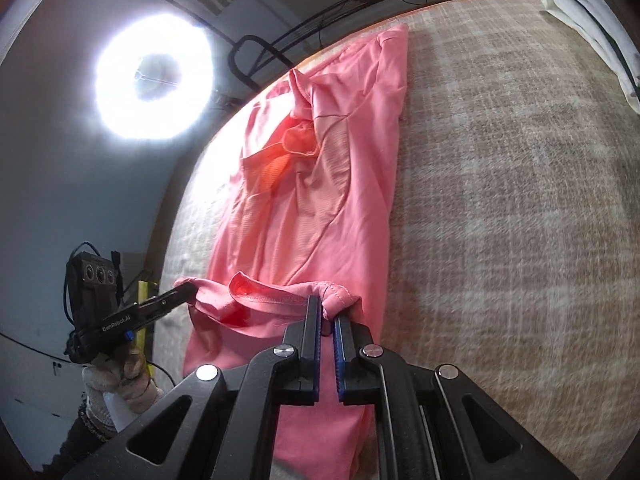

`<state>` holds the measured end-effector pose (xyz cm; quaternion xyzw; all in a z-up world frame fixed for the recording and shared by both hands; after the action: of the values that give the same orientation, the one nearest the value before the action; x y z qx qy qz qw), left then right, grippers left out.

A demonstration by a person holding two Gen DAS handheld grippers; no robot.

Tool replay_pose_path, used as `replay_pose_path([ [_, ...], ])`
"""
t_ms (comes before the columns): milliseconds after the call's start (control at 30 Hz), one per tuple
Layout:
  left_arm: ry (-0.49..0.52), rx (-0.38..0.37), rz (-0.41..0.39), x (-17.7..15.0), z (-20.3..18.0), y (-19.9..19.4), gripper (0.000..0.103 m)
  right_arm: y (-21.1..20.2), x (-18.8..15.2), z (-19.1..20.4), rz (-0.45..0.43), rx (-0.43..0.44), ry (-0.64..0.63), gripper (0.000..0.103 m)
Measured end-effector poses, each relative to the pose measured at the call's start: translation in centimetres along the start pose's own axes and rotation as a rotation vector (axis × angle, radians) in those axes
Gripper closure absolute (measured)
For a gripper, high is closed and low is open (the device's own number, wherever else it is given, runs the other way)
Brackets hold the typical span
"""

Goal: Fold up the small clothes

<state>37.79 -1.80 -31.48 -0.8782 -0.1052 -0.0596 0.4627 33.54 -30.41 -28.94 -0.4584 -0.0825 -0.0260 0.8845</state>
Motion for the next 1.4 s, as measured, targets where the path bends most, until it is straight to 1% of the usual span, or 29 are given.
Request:
replay_pose_path([
  [33,0.008,-0.007,-0.007,0.1,-0.1,-0.4,0.095,0.1,0.2,-0.1,0.002,-0.015,-0.006,0.088],
  [67,0.022,-0.005,-0.026,0.2,-0.2,-1.0,0.089,-0.2,0.3,-0.1,-0.002,-0.033,-0.016,0.083],
  [100,0.042,0.002,-0.046,0.2,-0.3,-1.7,0.086,-0.3,0.6,0.0,-0.011,-0.034,-0.023,0.078],
  [167,0.117,0.023,-0.068,-0.2,-1.0,-3.1,0.086,-1.2,0.6,0.4,-0.037,-0.026,-0.049,0.078],
  [233,0.213,0.046,-0.063,-1.3,-2.0,-3.8,0.086,-2.3,-0.4,1.8,-0.049,0.014,-0.113,0.079],
  [267,0.252,0.057,-0.051,-2.1,-2.4,-3.8,0.086,-2.4,-0.8,2.2,-0.045,0.017,-0.135,0.079],
  [367,0.296,0.032,0.027,-4.2,-3.2,-2.0,0.086,-1.6,-2.5,3.3,-0.008,0.003,-0.212,0.082],
  [433,0.339,0.057,0.076,-5.4,-3.2,-0.4,0.086,-0.3,-3.2,3.8,0.021,0.010,-0.244,0.083],
  [500,0.369,0.087,0.102,-5.9,-3.5,1.0,0.086,1.2,-3.6,4.3,0.051,0.012,-0.265,0.083],
  [567,0.370,0.109,0.102,-5.4,-3.5,2.0,0.086,2.6,-3.8,4.6,0.075,0.014,-0.277,0.083],
  [600,0.368,0.131,0.089,-4.5,-3.4,2.5,0.086,3.1,-3.7,4.7,0.081,0.012,-0.280,0.083],
  [633,0.368,0.148,0.075,-3.8,-3.4,2.8,0.086,3.6,-3.4,4.8,0.081,0.005,-0.283,0.083],
  [667,0.368,0.180,0.037,-2.5,-3.3,3.0,0.086,3.9,-3.0,4.8,0.074,0.000,-0.281,0.083],
  [700,0.365,0.206,0.000,-1.4,-3.2,3.0,0.086,4.1,-2.4,4.7,0.057,-0.006,-0.274,0.083],
  [733,0.361,0.225,-0.026,-0.6,-2.8,2.8,0.086,4.0,-1.3,4.3,0.018,-0.023,-0.254,0.083],
  [767,0.356,0.260,-0.062,0.5,-2.5,2.5,0.086,3.7,-0.4,3.8,-0.015,-0.044,-0.235,0.083],
  [800,0.352,0.276,-0.079,1.1,-2.0,2.1,0.086,3.3,0.6,3.1,-0.050,-0.071,-0.210,0.083],
  [867,0.351,0.274,-0.107,1.9,-1.5,1.1,0.086,2.1,2.1,1.6,-0.103,-0.112,-0.164,0.082],
  [900,0.352,0.274,-0.114,2.0,-1.2,0.6,0.086,1.4,2.4,1.2,-0.121,-0.122,-0.160,0.079],
  [933,0.355,0.274,-0.120,2.0,-0.8,0.1,0.086,0.9,2.5,1.0,-0.132,-0.131,-0.165,0.074],
  [1000,0.347,0.263,-0.112,1.9,0.2,-0.3,0.086,-0.3,2.5,0.7,-0.156,-0.161,-0.193,0.067],
  [1033,0.335,0.248,-0.104,1.8,0.5,-0.3,0.086,-0.8,2.4,0.5,-0.164,-0.182,-0.207,0.067],
  [1100,0.313,0.208,-0.078,1.5,0.9,0.2,0.086,-0.9,2.5,0.1,-0.158,-0.185,-0.208,0.067],
  [1167,0.338,0.223,-0.070,0.9,0.6,0.5,0.086,-0.5,2.4,-0.5,-0.136,-0.170,-0.192,0.067],
  [1267,0.372,0.256,-0.075,0.9,-0.1,1.1,0.086,0.0,1.9,-1.0,-0.108,-0.177,-0.185,0.068],
  [1400,0.387,0.267,-0.082,1.3,-0.5,1.5,0.086,0.9,1.3,-0.7,-0.081,-0.199,-0.203,0.081],
])
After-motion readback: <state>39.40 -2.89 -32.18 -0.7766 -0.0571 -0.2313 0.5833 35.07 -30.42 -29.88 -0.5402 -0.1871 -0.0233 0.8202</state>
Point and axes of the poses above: each gripper's, at about its wrist camera, not at the fingertips, and y roughly the way its jaws point, z to its left, x to its top, the point moved 10 cm from there along y, roughly the way its jaws point, and after that the axes turned 10 degrees about z, right-handed, at the moved point
